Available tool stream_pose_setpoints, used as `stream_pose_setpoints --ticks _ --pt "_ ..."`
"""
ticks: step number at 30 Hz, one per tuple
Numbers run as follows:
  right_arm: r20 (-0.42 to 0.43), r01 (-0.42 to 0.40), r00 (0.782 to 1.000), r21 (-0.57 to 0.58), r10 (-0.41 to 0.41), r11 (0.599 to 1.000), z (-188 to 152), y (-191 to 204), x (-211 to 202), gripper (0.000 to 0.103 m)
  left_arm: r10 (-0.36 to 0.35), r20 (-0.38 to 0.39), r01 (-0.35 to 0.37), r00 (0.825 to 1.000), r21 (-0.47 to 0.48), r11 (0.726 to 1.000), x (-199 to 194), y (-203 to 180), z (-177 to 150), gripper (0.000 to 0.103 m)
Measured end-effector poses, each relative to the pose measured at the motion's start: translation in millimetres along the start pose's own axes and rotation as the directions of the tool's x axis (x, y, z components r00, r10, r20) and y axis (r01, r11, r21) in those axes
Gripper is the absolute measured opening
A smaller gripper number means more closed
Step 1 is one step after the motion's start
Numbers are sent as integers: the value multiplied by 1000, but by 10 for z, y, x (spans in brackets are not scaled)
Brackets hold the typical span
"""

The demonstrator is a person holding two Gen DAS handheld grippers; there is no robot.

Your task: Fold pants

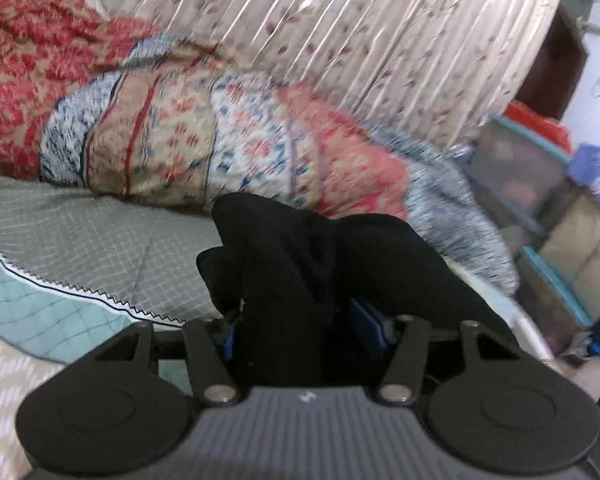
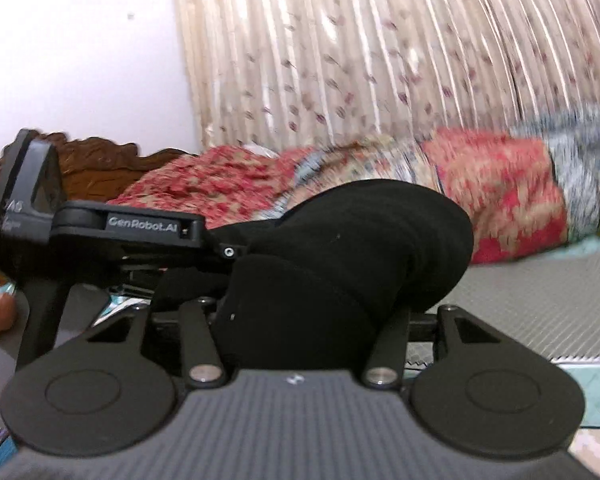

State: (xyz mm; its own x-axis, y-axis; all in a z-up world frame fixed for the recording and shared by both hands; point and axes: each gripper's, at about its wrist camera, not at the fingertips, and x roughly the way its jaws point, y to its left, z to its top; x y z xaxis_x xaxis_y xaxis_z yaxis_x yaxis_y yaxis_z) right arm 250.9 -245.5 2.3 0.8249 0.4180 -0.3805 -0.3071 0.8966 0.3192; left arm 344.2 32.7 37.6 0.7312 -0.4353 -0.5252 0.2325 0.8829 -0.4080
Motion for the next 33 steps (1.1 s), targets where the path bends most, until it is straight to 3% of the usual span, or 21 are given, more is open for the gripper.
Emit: stream_pose_setpoints --ticks 3,4,5,6,7,12,15,19,22,24,26,28,29,33 --pt "-171 87 983 152 -61 985 -281 -386 414 55 108 -128 -110 986 -10 994 658 201 -222 56" --pt "-264 152 960 193 -98 969 -408 -503 546 56 150 -186 -153 971 0 988 861 257 -339 57" --pt "-341 229 929 226 -143 947 -530 -605 627 66 204 -199 -202 959 29 979 978 274 -436 72" --pt "-337 243 932 294 -137 924 -596 -682 591 77 215 -180 -209 960 48 977 1006 262 -507 77" --pt "-320 228 940 342 -115 912 -609 -707 531 77 222 -161 -217 962 50 975 975 243 -529 78" --pt "-332 278 925 256 -186 926 -441 -521 333 88 224 -159 -218 962 52 974 680 130 -481 80" --pt "-292 297 930 242 -223 924 -433 -369 -26 90 234 -121 -230 965 49 972 314 70 -437 87" --pt "-241 336 929 230 -281 913 -493 -104 -542 90 297 -94 -292 950 70 954 -279 -134 -619 91" --pt "-141 410 911 219 -387 885 -532 263 -869 90 348 -85 -338 933 115 934 -680 -347 -855 102" --pt "-86 429 903 251 -421 868 -561 460 -1163 90 381 -81 -367 921 150 918 -911 -493 -1027 103" --pt "-105 406 913 292 -393 866 -573 583 -1390 91 405 -100 -384 909 180 906 -1123 -626 -1186 103" --pt "-130 400 917 293 -378 869 -608 709 -1563 98 407 -117 -384 906 183 905 -1331 -720 -1307 103" --pt "-133 401 916 290 -378 869 -625 782 -1630 103 405 -123 -381 906 180 907 -1428 -754 -1356 103" --pt "-203 429 900 250 -387 868 -713 1054 -1810 103 400 -114 -377 909 184 908 -1782 -897 -1517 103"
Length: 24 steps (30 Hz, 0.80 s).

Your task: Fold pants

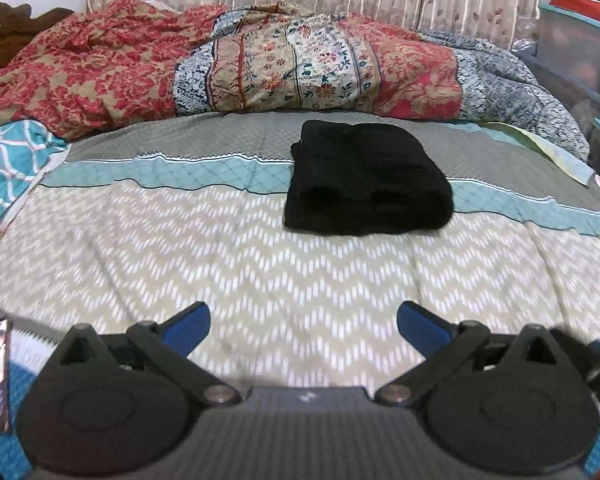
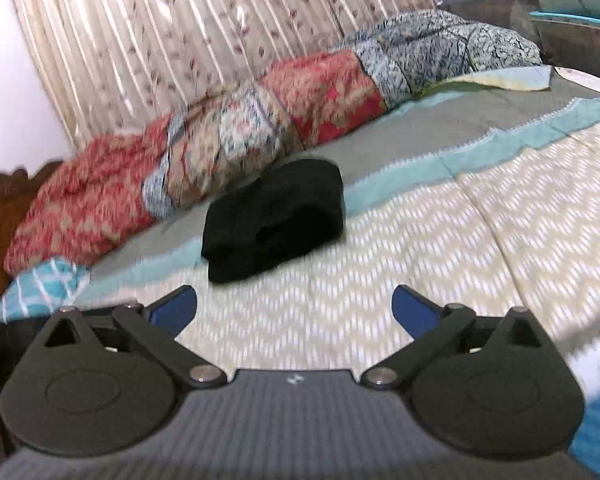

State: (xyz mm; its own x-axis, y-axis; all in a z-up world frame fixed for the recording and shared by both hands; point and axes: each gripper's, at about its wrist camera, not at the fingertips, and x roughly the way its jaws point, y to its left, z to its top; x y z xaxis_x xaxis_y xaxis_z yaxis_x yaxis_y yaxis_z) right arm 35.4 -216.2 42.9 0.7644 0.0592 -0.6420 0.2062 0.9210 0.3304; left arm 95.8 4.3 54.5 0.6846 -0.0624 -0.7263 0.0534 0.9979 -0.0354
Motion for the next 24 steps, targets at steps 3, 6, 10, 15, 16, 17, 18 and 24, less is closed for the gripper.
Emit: stream_pose_setpoints --ticks 3,6,10,15,16,17,18,24 --pt "-38 -11 999 3 12 1000 -152 16 -185 103 11 19 -11 1000 18 1000 -211 -30 -96 103" --pt "-57 -35 998 5 35 999 -253 25 -331 103 14 39 -15 999 29 999 -385 -52 -192 103" --pt "-57 -56 997 -10 55 998 -306 62 -464 103 7 36 -8 999 27 1000 -517 -69 -319 103" --pt "-73 -61 995 2 61 998 -402 68 -569 103 29 30 -30 999 34 999 -593 -70 -454 103" --pt "-82 -64 995 2 64 998 -418 77 -573 103 34 30 -35 999 26 999 -606 -63 -470 103" --pt "-88 -68 994 1 68 998 -434 82 -578 103 32 29 -32 999 21 999 -619 -53 -485 103" --pt "-90 -68 994 2 67 998 -450 91 -590 103 24 26 -24 999 18 1000 -627 -45 -495 103" --pt "-106 -78 991 6 78 997 -513 111 -632 103 50 29 -52 998 46 998 -658 -92 -552 103"
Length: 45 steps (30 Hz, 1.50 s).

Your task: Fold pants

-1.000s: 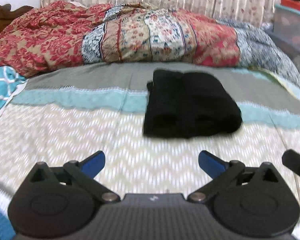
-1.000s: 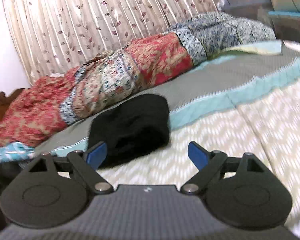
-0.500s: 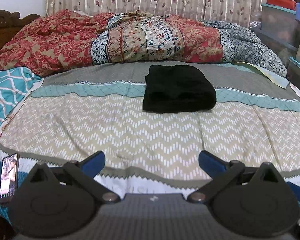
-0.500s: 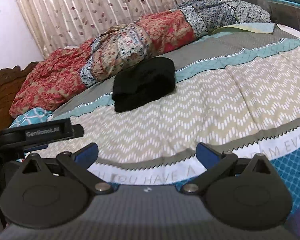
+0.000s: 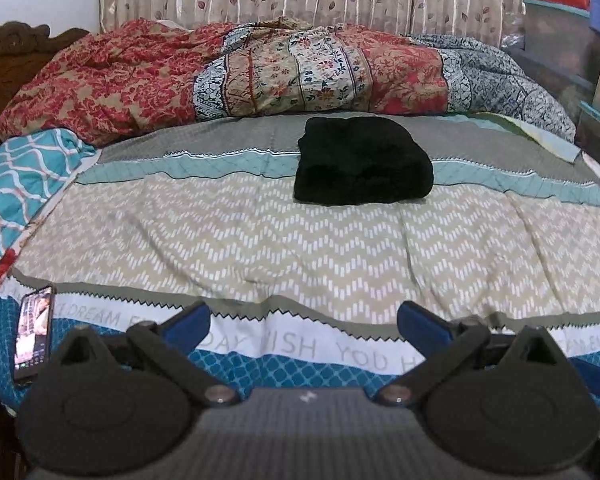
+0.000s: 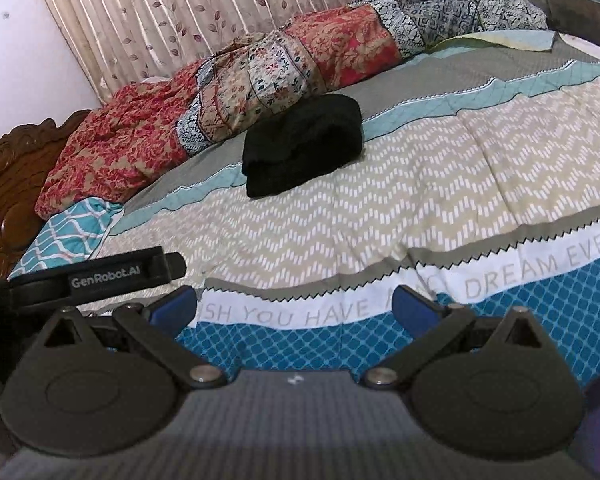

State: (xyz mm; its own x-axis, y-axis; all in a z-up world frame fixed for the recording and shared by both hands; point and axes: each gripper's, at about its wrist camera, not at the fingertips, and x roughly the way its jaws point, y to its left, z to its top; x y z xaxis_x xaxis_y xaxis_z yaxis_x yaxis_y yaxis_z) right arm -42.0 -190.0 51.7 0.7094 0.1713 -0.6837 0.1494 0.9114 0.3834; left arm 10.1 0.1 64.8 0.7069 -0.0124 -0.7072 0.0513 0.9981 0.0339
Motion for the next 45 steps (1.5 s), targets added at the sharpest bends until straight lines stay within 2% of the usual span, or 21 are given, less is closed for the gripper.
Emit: stream_pose_setpoints --ticks 9,16,30,38,45 --pt "-46 -8 999 17 9 1000 -68 3 38 103 8 7 -8 1000 47 999 -6 -98 -37 103" --pt "-49 -2 999 33 4 999 -68 -22 31 103 5 -18 -4 1000 52 999 42 -113 -52 103" --pt "-60 6 998 59 -2 998 -76 -85 47 103 24 2 -24 1000 69 997 31 -156 -64 103" --pt "-74 18 997 79 -12 997 -116 -79 59 103 29 -34 -27 999 30 999 82 -101 -78 103" --pt "-83 20 996 73 -14 997 -122 -79 79 103 59 -55 -58 997 18 998 131 -40 -106 103"
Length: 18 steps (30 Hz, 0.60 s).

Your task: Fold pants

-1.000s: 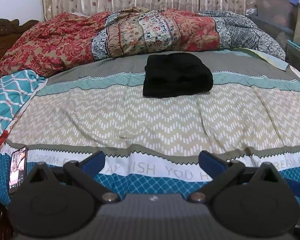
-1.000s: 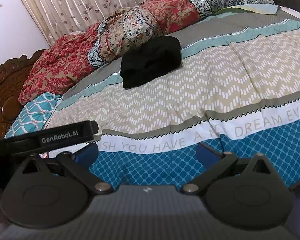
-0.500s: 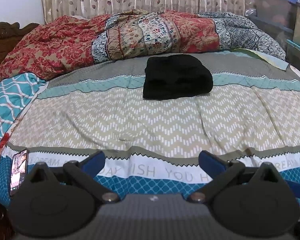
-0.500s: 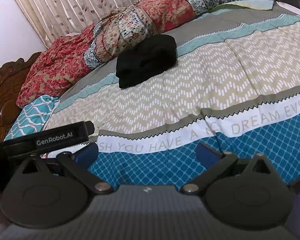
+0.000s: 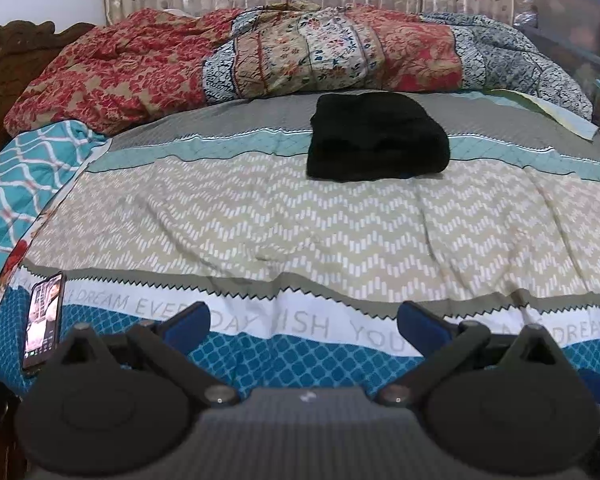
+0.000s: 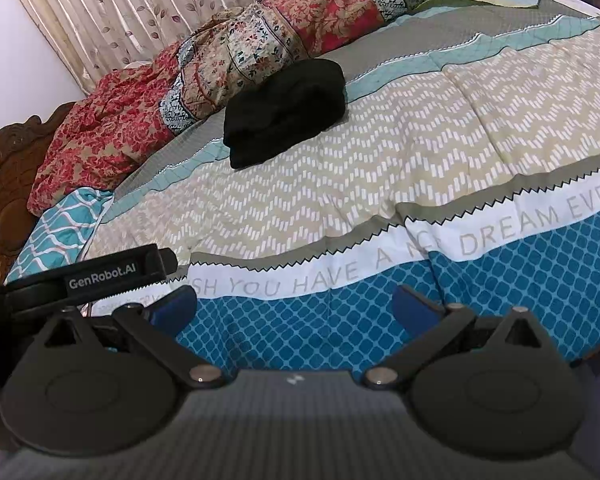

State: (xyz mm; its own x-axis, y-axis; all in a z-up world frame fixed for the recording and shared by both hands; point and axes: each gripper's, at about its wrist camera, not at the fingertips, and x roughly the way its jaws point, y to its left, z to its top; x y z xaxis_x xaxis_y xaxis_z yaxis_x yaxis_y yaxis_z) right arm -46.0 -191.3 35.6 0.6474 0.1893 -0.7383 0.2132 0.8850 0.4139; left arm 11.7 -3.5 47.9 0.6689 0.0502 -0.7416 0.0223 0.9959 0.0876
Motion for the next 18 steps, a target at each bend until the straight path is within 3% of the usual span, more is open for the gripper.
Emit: stream_pose_setpoints --ticks 18 --pt "-21 9 1000 -9 -9 1000 -40 43 57 103 28 -28 -28 999 13 1000 78 60 -29 103"
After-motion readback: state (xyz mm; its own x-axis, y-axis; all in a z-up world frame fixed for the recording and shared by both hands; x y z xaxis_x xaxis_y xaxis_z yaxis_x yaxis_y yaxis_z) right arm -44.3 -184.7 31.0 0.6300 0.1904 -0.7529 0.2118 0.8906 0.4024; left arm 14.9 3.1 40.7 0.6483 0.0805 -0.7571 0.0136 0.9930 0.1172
